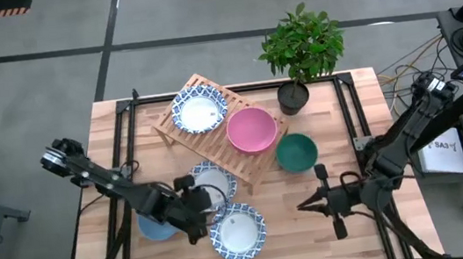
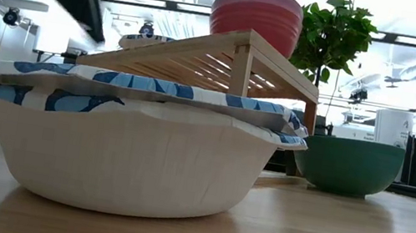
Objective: Place and stack bowls onto a shelf
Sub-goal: Stack the top white bowl on top of the white bowl on the shelf
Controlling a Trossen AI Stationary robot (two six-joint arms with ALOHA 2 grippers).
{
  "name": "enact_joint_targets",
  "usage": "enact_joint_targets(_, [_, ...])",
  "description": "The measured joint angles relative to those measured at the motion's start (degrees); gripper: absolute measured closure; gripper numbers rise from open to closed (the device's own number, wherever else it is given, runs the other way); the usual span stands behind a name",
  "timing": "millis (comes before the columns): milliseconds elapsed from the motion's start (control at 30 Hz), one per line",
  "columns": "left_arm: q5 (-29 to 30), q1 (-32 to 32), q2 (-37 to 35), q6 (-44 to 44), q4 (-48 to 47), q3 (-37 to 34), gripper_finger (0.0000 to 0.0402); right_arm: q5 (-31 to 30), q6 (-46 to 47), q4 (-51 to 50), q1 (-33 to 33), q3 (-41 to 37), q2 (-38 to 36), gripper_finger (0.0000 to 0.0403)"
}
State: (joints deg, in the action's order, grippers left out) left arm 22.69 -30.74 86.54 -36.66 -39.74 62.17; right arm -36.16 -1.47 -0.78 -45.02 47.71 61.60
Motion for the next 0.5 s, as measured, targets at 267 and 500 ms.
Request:
enact_joint_targets(267, [-2.9,0.1,10.4,1.9,-1.1,0.0,0.0232,0.1,0.0,-0.2,-0.1,-0.4,0.0,0.0394])
enact_joint_targets(500, [-2.7,0.2,14.3,1.7,-2.4,0.0,0.0236,0.1,0.3,-0.2,-0.3,-0.6,0.0,0.0394])
